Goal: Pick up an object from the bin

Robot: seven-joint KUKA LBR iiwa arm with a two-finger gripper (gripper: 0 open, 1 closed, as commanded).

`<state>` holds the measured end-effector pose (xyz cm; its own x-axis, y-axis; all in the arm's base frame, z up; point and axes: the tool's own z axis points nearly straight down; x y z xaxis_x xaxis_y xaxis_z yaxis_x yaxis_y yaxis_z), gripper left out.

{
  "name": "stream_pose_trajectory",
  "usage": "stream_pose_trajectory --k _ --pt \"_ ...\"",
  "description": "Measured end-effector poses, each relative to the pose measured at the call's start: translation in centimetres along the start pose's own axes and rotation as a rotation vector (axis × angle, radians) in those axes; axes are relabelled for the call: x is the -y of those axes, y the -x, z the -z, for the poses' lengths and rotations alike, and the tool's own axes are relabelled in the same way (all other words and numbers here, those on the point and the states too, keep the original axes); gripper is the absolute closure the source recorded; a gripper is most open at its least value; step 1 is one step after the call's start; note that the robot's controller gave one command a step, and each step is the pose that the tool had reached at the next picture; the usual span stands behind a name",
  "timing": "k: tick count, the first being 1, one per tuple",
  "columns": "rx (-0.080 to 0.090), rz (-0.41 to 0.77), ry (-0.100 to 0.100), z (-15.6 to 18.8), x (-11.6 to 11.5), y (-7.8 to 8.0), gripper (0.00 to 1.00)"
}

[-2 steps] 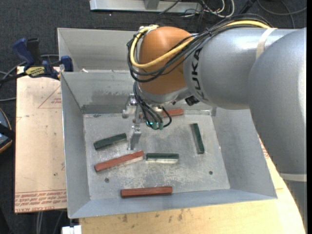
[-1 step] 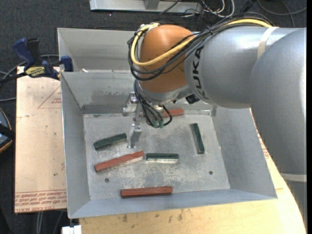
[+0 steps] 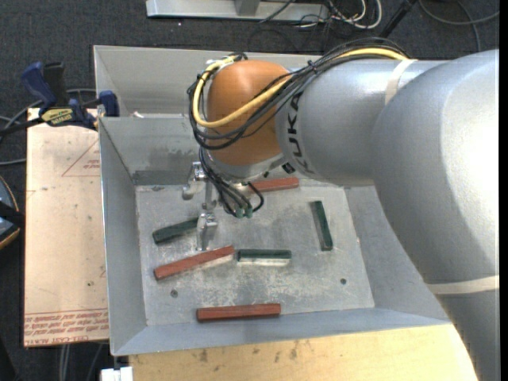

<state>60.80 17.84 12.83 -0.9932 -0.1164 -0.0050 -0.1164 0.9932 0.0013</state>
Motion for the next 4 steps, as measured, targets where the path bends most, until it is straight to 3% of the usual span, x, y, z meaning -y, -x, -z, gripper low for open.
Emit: stream_pose_trajectory --k 1,2,3,4 --pt "-0.006 0.167 0.000 -0.1 -0.7 -0.3 0.00" --pt "0.000 0.165 0.001 -0.8 -2.7 0.9 0.00" --pt "0.003 0.211 0.003 -5.5 -3.1 0.5 0.00" --pt "0.010 0.358 0.004 -5.0 -3.2 0.6 1.00"
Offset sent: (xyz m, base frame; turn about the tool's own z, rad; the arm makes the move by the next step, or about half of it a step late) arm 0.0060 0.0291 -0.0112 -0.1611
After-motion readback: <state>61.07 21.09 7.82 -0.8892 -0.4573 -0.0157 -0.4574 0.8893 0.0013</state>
